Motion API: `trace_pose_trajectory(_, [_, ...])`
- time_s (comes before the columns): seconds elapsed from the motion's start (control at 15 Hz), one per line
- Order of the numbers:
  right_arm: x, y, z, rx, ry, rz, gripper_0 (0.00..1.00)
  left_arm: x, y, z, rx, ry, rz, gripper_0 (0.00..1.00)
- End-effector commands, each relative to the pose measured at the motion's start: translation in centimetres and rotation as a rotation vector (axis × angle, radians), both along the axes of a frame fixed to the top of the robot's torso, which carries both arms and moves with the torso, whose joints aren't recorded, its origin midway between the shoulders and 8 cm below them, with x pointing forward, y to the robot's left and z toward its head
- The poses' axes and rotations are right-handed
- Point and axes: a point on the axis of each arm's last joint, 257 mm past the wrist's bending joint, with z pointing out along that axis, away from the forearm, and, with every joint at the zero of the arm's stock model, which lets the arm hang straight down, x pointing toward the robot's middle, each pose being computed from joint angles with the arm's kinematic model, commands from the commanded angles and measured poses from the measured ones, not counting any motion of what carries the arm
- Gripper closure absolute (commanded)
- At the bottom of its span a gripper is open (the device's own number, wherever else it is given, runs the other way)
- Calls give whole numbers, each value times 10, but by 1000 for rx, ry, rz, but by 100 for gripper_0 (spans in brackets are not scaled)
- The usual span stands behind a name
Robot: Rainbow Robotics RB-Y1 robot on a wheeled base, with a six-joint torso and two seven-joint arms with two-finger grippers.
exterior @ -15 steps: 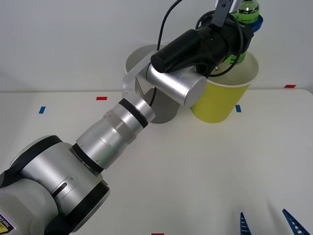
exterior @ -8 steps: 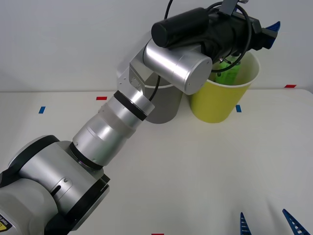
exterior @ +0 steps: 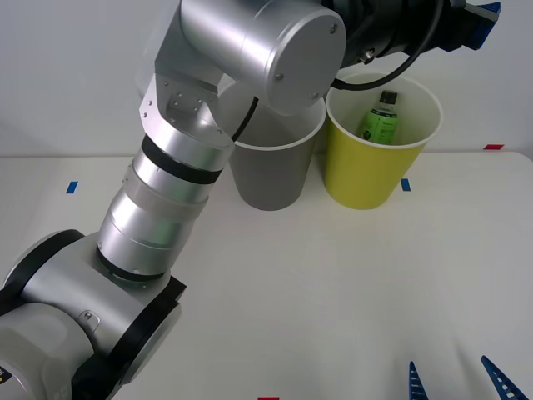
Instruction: Put cans in the gray bin and PET bottles in the light green bin.
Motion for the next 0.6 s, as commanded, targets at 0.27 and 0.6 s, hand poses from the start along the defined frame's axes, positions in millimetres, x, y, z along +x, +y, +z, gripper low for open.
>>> trace_pose_trajectory(0.27, [0,0,0,0,0,0,0,-10,83,-18,-65,-27,84,0])
trace_pose_trajectory(0.6, [0,0,0,0,0,0,0,1,165,-31,-88,-47,213,0])
